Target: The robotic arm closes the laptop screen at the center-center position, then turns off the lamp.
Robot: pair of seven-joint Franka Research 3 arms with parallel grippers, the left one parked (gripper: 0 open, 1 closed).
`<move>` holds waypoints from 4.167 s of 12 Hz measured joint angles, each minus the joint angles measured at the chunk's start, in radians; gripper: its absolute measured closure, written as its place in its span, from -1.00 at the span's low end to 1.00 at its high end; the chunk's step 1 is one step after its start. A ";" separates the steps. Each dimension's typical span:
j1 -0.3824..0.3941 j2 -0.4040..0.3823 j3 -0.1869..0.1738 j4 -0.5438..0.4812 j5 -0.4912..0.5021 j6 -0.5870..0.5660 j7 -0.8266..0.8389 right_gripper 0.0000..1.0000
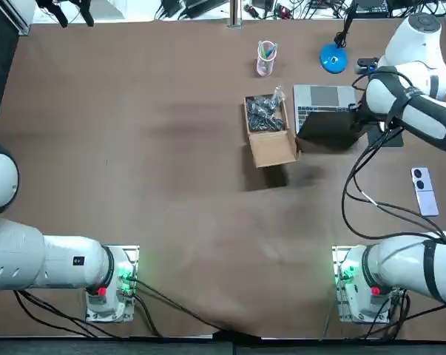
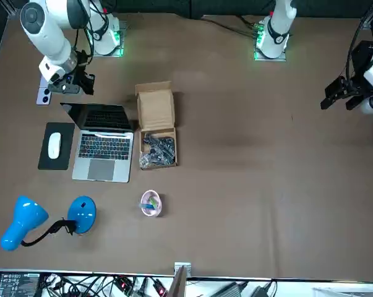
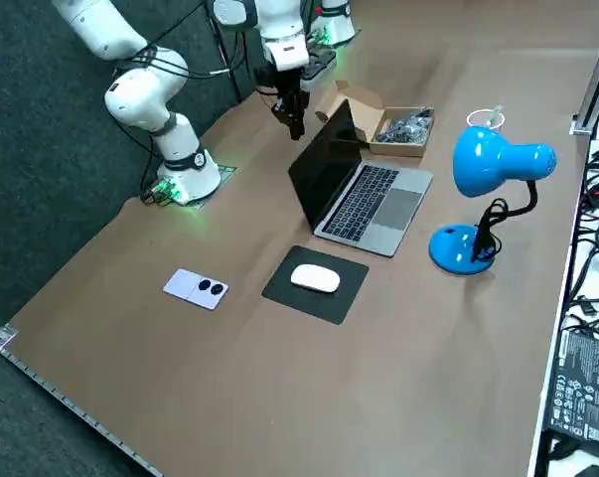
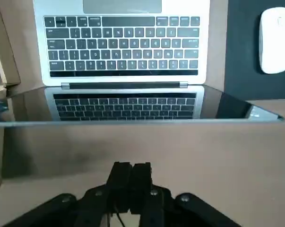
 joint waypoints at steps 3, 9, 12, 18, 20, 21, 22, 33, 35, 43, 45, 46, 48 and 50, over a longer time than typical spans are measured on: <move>0.000 0.039 0.000 0.000 0.000 0.055 0.001 0.96; 0.000 0.097 0.000 0.008 0.003 0.160 0.008 0.96; 0.000 0.099 -0.001 0.029 0.003 0.164 0.008 0.96; -0.003 0.185 -0.005 0.125 0.003 0.185 0.010 0.96; -0.006 0.244 -0.008 0.178 0.003 0.198 0.010 0.96; -0.010 0.277 -0.009 0.204 0.003 0.208 0.010 0.96; -0.015 0.310 -0.011 0.231 0.003 0.218 0.010 0.96; -0.028 0.594 -0.016 0.414 0.003 0.329 0.010 0.96; -0.028 0.635 -0.016 0.420 0.003 0.384 0.010 0.96; -0.029 0.756 -0.017 0.497 0.003 0.432 0.010 0.96; -0.029 0.761 -0.017 0.511 0.002 0.437 0.010 0.96; -0.029 0.760 -0.017 0.519 0.002 0.437 0.010 0.96; -0.028 0.756 -0.017 0.533 0.001 0.433 0.009 0.96; -0.024 0.737 -0.017 0.563 0.000 0.377 0.009 0.96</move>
